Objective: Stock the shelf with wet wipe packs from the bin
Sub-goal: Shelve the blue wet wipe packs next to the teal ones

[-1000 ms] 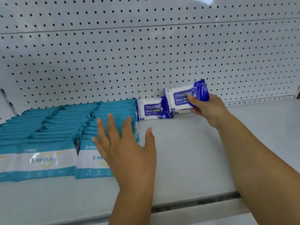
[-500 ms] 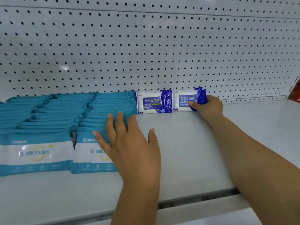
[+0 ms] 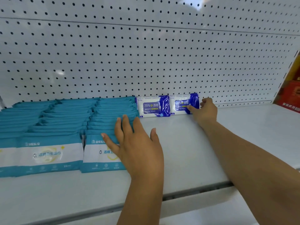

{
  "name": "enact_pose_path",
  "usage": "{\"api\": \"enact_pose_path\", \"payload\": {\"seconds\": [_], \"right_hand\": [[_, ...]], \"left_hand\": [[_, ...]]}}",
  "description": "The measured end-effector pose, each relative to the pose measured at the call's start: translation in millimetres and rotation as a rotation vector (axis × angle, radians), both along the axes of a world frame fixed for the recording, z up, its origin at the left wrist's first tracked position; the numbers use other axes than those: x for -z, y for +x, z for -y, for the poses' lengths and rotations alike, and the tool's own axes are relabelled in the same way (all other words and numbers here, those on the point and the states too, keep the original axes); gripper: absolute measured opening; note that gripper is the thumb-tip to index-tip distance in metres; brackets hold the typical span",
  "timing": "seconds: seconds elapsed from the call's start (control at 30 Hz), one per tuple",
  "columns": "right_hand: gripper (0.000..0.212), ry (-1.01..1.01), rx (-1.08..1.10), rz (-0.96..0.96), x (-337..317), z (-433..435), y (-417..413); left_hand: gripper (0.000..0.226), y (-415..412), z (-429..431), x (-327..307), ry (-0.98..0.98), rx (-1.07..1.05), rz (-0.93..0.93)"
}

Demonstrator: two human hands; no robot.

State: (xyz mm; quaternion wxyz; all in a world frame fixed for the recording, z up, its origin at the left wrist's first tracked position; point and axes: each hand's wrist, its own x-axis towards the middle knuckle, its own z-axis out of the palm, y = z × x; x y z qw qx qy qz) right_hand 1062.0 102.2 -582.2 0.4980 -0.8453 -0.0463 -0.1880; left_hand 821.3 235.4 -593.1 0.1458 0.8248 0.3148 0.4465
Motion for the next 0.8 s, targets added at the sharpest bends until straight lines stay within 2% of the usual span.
{"api": "enact_pose_path", "payload": {"seconds": [0.1,0.27,0.43,0.57,0.7,0.8], "right_hand": [[0.064,-0.061,0.043,-0.009,-2.6,12.5,-15.0],[0.047,-0.145,-0.081,-0.006,-8.9,40.9,-63.1],[0.051,-0.296,-0.228,-0.037,-25.3,83.0,-123.6],[0.053,-0.394,-0.235,-0.016,-36.9,132.3,-167.7],[0.057,-0.521,-0.222,0.046,-40.9,173.1,-212.1],[0.053,-0.485,-0.149,0.021,-25.2,215.7,-246.0]], "left_hand": [[0.052,-1.8,1.1,-3.9,-0.002,0.019,0.02],[0.042,-6.8,9.8,-7.6,0.067,0.114,0.028],[0.043,-12.8,24.1,-14.2,0.172,0.224,-0.049],[0.051,-25.1,55.2,-16.6,0.272,0.447,-0.054],[0.056,-42.5,92.9,-14.8,0.207,0.677,-0.09],[0.05,-57.8,130.7,-5.0,0.102,0.886,-0.035]]}}
